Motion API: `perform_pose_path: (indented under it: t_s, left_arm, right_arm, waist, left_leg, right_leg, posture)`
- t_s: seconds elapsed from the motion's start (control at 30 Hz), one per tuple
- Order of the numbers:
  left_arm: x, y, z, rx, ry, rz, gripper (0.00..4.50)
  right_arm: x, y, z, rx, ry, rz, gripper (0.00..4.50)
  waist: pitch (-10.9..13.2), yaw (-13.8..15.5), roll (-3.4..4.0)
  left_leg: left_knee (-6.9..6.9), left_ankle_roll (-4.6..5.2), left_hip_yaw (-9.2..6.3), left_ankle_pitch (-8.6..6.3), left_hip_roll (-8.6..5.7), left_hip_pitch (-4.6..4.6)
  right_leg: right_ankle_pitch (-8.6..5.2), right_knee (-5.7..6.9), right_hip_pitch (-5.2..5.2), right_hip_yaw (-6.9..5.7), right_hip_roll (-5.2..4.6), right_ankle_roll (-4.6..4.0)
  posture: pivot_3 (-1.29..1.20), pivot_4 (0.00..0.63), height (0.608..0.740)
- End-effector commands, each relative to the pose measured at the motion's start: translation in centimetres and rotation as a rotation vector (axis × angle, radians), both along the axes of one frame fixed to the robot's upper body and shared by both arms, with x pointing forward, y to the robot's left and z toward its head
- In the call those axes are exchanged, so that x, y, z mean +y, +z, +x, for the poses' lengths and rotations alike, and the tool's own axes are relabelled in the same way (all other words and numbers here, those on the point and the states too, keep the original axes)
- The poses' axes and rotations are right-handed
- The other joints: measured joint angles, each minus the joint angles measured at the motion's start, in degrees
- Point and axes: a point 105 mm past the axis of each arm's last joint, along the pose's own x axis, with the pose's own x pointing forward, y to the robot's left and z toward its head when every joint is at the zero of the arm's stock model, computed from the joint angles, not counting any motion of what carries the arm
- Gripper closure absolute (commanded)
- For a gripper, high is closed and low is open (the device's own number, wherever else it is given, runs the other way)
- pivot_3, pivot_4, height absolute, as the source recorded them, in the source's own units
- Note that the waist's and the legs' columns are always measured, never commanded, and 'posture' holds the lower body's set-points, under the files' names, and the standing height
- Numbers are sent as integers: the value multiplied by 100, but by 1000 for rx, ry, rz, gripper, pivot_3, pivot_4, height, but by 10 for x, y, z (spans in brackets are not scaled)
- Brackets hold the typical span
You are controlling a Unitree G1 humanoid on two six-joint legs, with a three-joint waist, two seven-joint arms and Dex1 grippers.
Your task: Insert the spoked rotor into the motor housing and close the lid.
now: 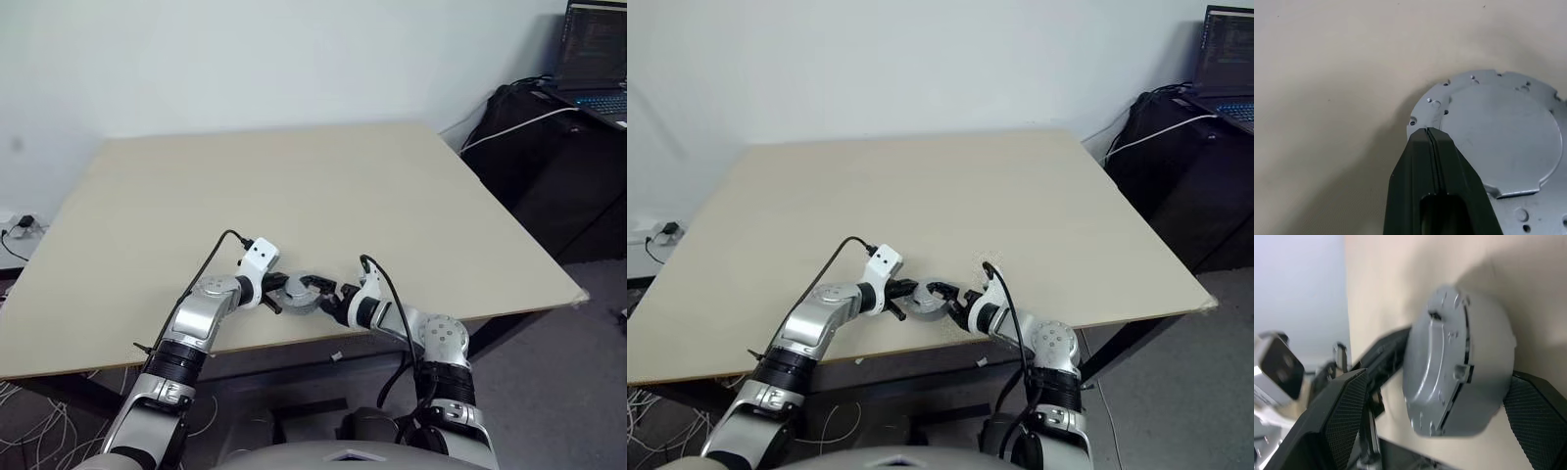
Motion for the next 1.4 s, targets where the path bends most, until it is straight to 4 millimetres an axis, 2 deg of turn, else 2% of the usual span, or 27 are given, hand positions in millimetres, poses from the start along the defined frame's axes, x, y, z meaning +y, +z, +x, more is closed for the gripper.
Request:
perform_pose_path:
  t_s: [0.03,0.23,0.47,0.57,0.8,0.87,0.97,1.4]
  left_arm:
    - [-21,-15,-18,86,-85,-23,4500]
    - [-21,-14,-17,84,-84,-23,4500]
    - [-21,-13,-17,80,-82,-23,4500]
    - [-21,-13,-16,79,-81,-24,4500]
    - [-20,-14,-16,78,-78,-23,4500]
    - [-20,-14,-16,77,-77,-23,4500]
    - [-20,-13,-16,75,-77,-23,4500]
    - [-20,-12,-16,72,-75,-31,4500]
  right_arm:
    - [74,48,-12,-78,113,310,54]
    - [80,60,-21,-111,198,370,54]
    - [83,58,-27,-99,245,359,54]
    - [84,56,-27,-94,250,345,611]
    - [83,55,-26,-91,249,335,2654]
    - [84,54,-26,-89,250,334,3045]
    - [84,53,-28,-78,258,328,3173]
    - [83,48,-29,-56,261,301,3206]
  waist:
    - [0,5,-1]
    - [0,-7,-2]
    - [0,-11,-2]
    - [0,-16,-2]
    - [1,-9,-3]
    - [1,-18,-4]
    - [1,-33,-4]
    - [1,-37,-4]
  left_leg:
    - [0,0,1,0,0,-1]
    - [-3,24,9,12,-3,-12]
    - [-3,22,13,11,7,-15]
    - [-3,23,16,12,10,-17]
    - [-3,22,20,13,13,-17]
    - [-3,22,21,13,13,-18]
    - [-3,22,26,12,19,-18]
    - [-3,11,36,13,41,-16]
  right_leg:
    - [-2,-2,0,0,1,-3]
    - [9,-3,-16,9,5,-27]
    - [-3,0,-27,16,17,-9]
    - [1,0,-31,21,22,-16]
    - [2,1,-34,28,28,-17]
    - [5,1,-34,30,29,-21]
    - [4,2,-41,37,35,-19]
    - [2,4,-46,42,57,-27]
  posture:
    - [0,0,740]
    - [0,0,740]
    - [0,0,740]
    - [0,0,740]
    - [0,0,740]
    - [0,0,740]
    - [0,0,740]
    - [0,0,740]
